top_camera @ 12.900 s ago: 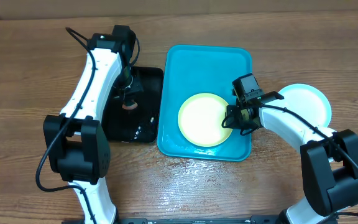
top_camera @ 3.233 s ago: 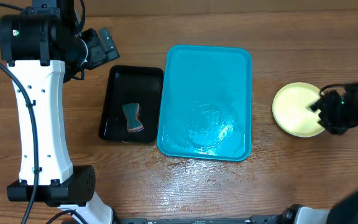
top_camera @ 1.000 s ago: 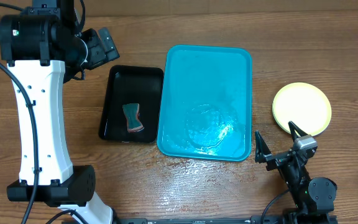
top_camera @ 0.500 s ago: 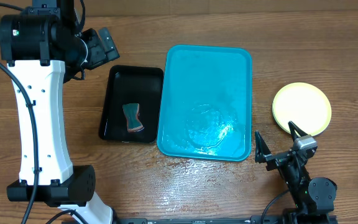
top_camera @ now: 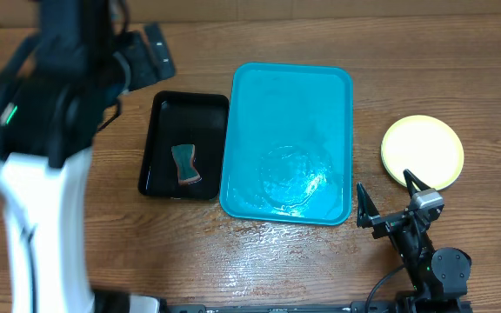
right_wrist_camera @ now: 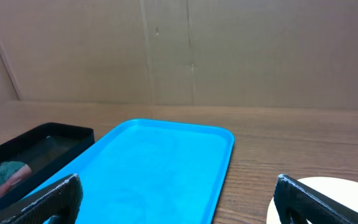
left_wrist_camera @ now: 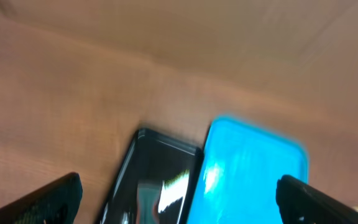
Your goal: Clean dirty plates on tray and stack at the side
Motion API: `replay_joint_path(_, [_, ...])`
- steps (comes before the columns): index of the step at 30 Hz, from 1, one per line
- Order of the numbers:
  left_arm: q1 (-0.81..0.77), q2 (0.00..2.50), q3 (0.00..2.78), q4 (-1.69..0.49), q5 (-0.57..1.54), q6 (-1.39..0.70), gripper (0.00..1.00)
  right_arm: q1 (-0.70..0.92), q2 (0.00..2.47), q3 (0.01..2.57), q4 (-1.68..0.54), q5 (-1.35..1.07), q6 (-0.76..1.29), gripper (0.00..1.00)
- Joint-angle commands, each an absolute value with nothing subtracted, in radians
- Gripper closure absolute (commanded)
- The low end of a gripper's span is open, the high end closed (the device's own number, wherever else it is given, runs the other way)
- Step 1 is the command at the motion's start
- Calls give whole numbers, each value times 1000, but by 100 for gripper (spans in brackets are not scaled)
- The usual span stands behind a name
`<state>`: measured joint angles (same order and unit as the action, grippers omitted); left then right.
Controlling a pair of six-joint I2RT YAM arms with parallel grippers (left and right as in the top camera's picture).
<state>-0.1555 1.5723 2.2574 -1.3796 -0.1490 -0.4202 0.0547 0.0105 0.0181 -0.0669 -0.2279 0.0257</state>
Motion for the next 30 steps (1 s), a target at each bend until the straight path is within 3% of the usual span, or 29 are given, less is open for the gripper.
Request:
replay_joint_path(1, [-150,1386,2079,-1244,-200,-323,0,62,5,8,-62,-218,25,0])
replay_joint_path(9, [-96,1023,1474,-754,30,-92,0,62,5,8,-62,-218,25,0])
replay_joint_path(19, [-75,532,581,-71,184,-159,0,62,5,8,-62,-218,26,0])
replay_joint_path(26, [-43,299,258,211,181,-188,0,62,5,8,-62,-218,25,0])
replay_joint_path(30, [-7,158,163,265,175,-187,0,62,5,8,-62,-218,25,0])
